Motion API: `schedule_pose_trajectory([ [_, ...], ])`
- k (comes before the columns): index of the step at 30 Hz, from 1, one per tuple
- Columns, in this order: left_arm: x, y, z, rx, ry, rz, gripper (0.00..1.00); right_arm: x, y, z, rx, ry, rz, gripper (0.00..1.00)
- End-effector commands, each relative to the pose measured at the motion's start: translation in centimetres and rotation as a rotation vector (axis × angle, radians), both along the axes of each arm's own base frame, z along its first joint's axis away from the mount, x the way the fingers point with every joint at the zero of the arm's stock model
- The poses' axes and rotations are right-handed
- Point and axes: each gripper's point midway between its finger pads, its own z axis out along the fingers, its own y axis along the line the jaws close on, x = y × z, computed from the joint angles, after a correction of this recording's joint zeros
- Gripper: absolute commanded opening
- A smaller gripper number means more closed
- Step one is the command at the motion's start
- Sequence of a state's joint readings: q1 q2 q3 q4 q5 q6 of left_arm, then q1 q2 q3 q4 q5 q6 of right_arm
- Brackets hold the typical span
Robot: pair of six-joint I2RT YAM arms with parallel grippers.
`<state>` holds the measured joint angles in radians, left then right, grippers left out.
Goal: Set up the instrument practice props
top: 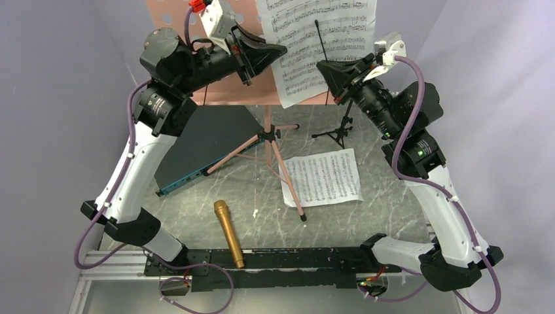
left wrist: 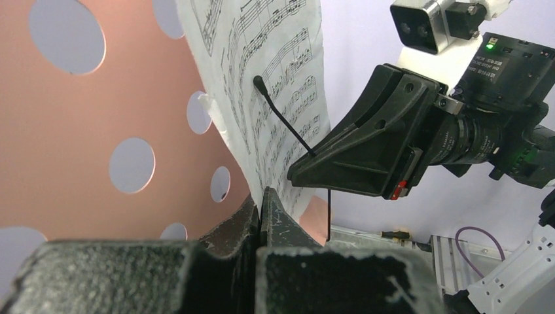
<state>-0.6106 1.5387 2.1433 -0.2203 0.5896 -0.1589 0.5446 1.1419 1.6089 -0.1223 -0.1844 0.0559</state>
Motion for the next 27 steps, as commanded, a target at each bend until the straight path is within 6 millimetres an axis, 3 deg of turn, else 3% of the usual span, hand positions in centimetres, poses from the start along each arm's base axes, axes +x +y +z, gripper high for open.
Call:
schedule_pose_trajectory([
  [1, -0.69, -0.3, 0.98, 0.014, -0.059, -0.031, 0.03, -0.52, 0.09, 1.09, 0.012, -0.021, 0.019, 0.0],
  [27, -0.53, -0.28, 1.57, 0.073, -0.127, -0.017, 0.03, -0.43, 0.16, 0.97, 0.011, -0.018, 0.02, 0.0],
])
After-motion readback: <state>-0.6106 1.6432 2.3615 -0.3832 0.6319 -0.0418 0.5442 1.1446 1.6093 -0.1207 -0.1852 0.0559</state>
